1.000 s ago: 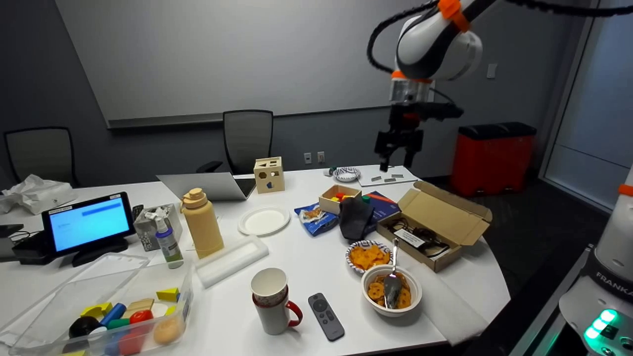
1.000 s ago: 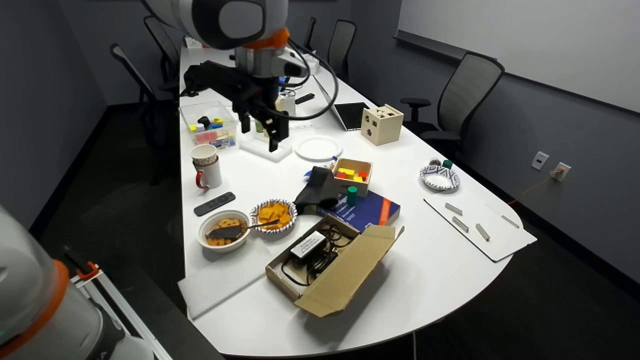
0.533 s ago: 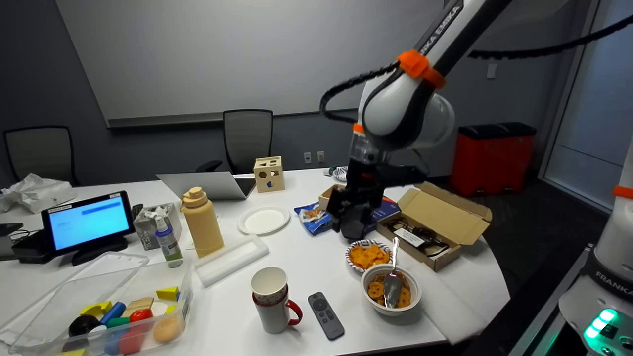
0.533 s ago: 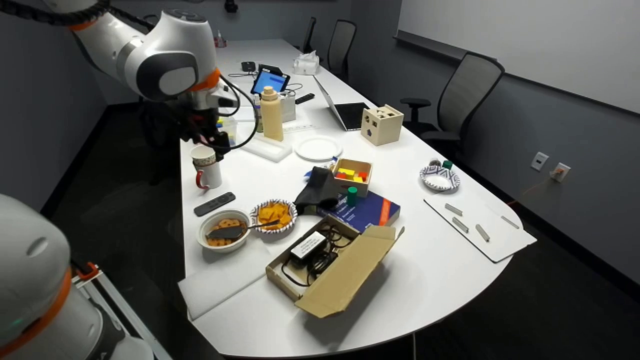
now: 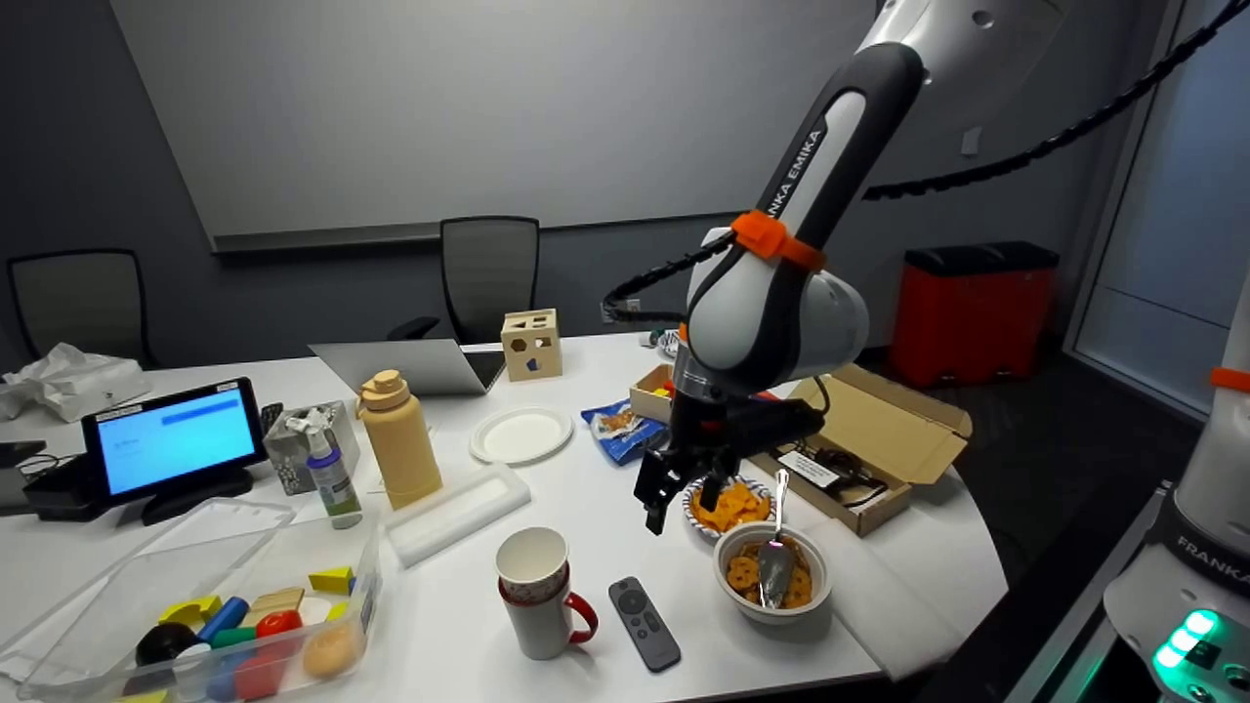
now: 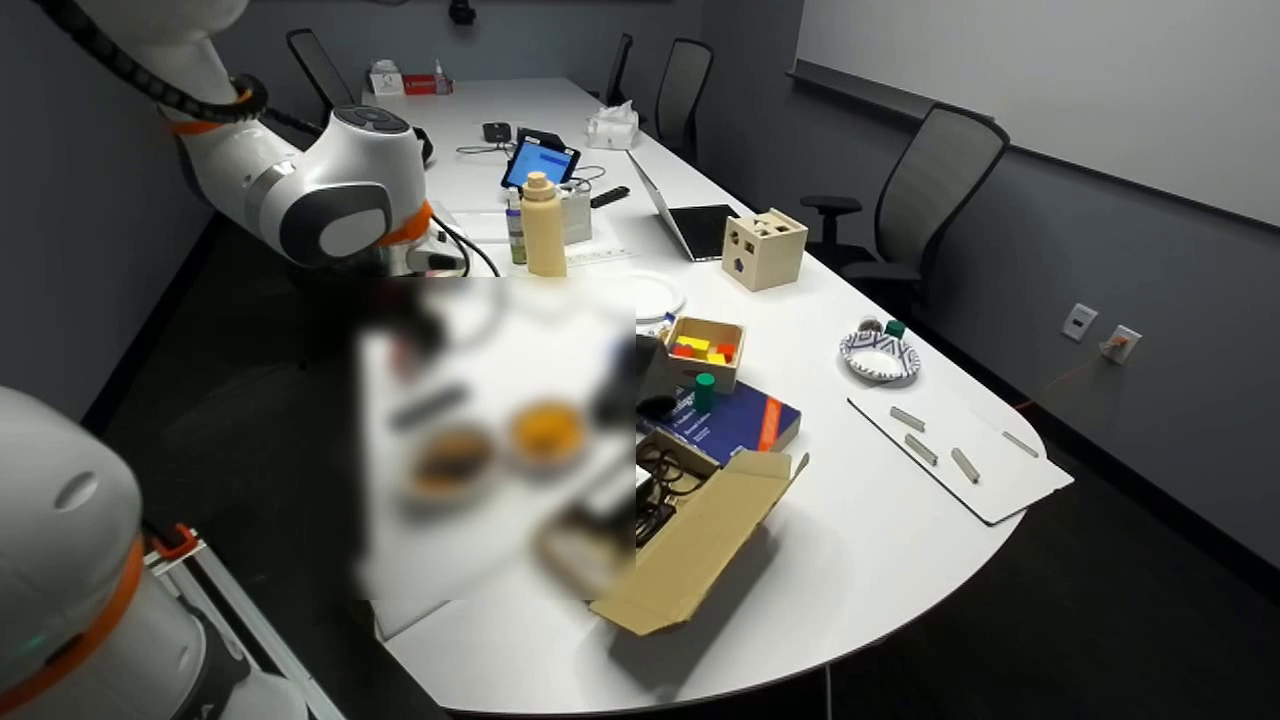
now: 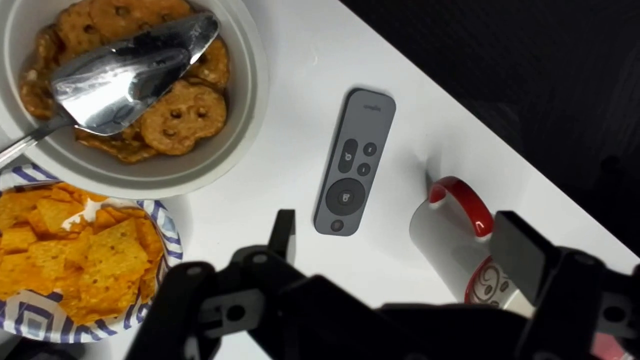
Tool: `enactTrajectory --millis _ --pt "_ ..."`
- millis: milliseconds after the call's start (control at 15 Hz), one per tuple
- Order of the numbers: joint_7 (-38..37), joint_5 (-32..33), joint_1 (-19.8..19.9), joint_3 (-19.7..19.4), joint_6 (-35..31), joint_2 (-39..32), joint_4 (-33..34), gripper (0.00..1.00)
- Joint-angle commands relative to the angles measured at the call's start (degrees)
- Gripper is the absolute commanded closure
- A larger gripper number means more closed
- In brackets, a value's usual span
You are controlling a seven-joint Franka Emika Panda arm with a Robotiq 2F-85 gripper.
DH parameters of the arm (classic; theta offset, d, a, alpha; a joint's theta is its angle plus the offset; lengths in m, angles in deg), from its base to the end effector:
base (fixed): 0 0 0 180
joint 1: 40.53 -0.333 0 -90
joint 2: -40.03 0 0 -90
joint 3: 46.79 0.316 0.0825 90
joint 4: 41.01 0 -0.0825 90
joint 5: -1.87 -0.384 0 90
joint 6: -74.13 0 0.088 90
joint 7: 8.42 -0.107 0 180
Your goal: Press a button on the remote control.
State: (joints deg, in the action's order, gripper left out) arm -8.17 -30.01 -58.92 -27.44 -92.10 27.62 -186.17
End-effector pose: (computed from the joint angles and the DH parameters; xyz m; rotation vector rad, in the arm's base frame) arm 0.3856 0.2653 0.2080 -2.8615 -0.1687 -0.0780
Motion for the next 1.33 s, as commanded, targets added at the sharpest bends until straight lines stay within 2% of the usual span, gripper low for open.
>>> enactTrajectory --millis 0,267,600,733,800,867,933,1067,1267 --pt "-1.0 1.4 2.0 1.7 -0.1 -0.1 0.1 0.0" --pt "-2.5 4.0 1.1 1.4 -2.0 -2.2 1.6 0.0" --pt "-7.6 14.3 -0.8 -1.7 -2.4 -4.4 2.6 0.0" --pt "-7.8 16.7 -0.3 -2.1 -2.2 -6.4 3.7 0.0" --pt "-8.0 17.7 -0.3 -2.3 -1.5 -6.7 4.0 0.25" --pt "-8.3 18.7 -0.6 -3.0 -2.3 -8.0 4.6 0.27" --pt "-8.0 19.4 -0.6 -3.1 -3.2 -9.6 5.3 0.34" --pt "-8.0 20.4 -0.7 -3.3 -3.5 -11.3 6.3 0.53" --pt "-8.6 22.5 -2.1 -4.7 -5.0 -14.6 8.3 0.75"
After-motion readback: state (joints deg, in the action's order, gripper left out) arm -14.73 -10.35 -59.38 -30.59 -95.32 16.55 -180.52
